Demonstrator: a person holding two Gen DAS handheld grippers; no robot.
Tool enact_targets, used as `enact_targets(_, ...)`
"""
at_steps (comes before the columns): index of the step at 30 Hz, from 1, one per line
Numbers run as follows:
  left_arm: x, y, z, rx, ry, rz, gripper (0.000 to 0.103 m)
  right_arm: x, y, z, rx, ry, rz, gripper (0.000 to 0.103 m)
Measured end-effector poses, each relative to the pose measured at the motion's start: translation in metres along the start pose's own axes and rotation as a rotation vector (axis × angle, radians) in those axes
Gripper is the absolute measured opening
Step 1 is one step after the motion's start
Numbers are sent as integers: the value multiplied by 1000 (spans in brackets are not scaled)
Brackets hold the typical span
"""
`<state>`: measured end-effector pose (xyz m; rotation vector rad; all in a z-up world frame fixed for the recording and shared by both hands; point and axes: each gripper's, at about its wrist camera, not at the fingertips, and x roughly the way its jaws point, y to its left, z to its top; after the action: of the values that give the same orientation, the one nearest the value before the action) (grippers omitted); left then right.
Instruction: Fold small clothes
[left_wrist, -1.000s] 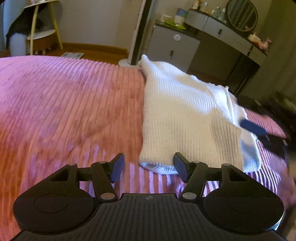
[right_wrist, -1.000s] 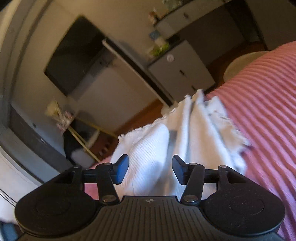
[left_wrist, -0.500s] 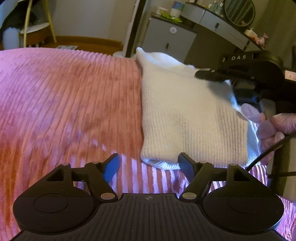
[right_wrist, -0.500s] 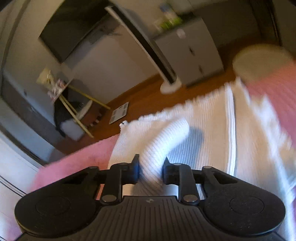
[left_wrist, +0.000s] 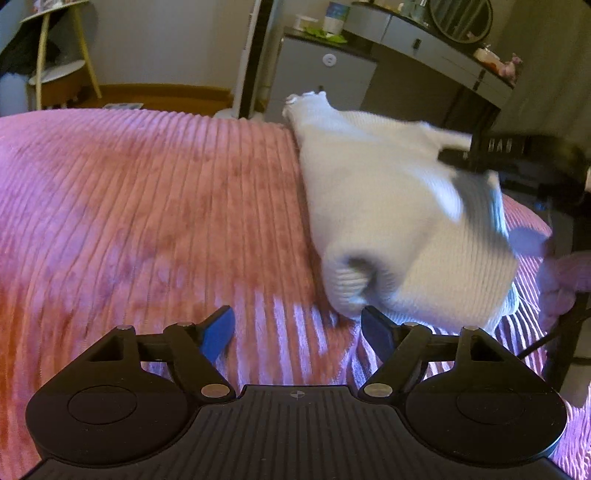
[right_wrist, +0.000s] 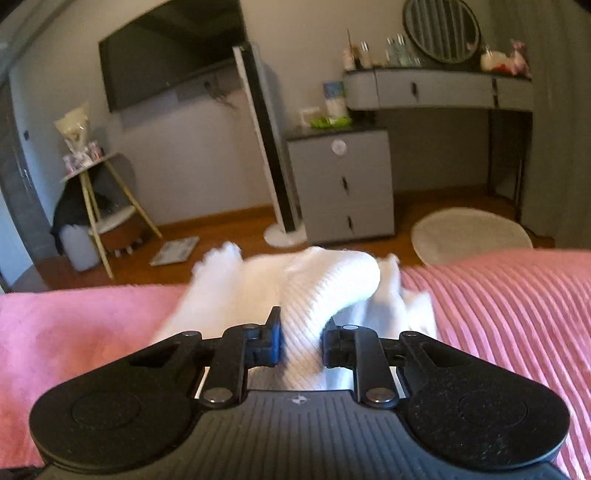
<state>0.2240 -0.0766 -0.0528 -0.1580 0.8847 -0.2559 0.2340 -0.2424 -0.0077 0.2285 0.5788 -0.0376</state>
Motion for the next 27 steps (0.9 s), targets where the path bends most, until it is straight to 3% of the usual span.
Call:
enact_targets(5,5,2,0,-8,-16,7,79,31,-25,-17,67,106,-4,23)
enact_targets(8,7,2,-2,-4,-31,9,77,19,-39,-18,196,102,52,41)
enact_targets(10,8,1,-3,16,-42,16,77,-3,-51,-25,309,87,101,63)
enact_targets(12,7,-1,-2,15,-47,14,77,-27,-61,-42,403,60,163,65)
enact_targets(16,7,1,-2,-11,-49,2,77,-52,-76,-91,589,119,283,65)
enact_targets(20,4,1,-3,-20,-51,3,77,-36,-75,-105,651,161,336,65)
enact_targets(21,4,1,-3,-21,-50,3,77,-32,-77,-106,676,156,362,56)
enact_targets(22,4,1,-4,-26,-50,2,77,-25,-81,-105,724,166,390,33)
enact_targets(23,4,1,-3,-30,-48,0,77,-19,-81,-104,750,181,410,22)
enact_targets(25,4,2,-2,-38,-45,-2,77,-17,-79,-102,742,189,418,17)
enact_targets(27,5,2,-2,-41,-43,1,77,-16,-75,-96,705,181,419,24)
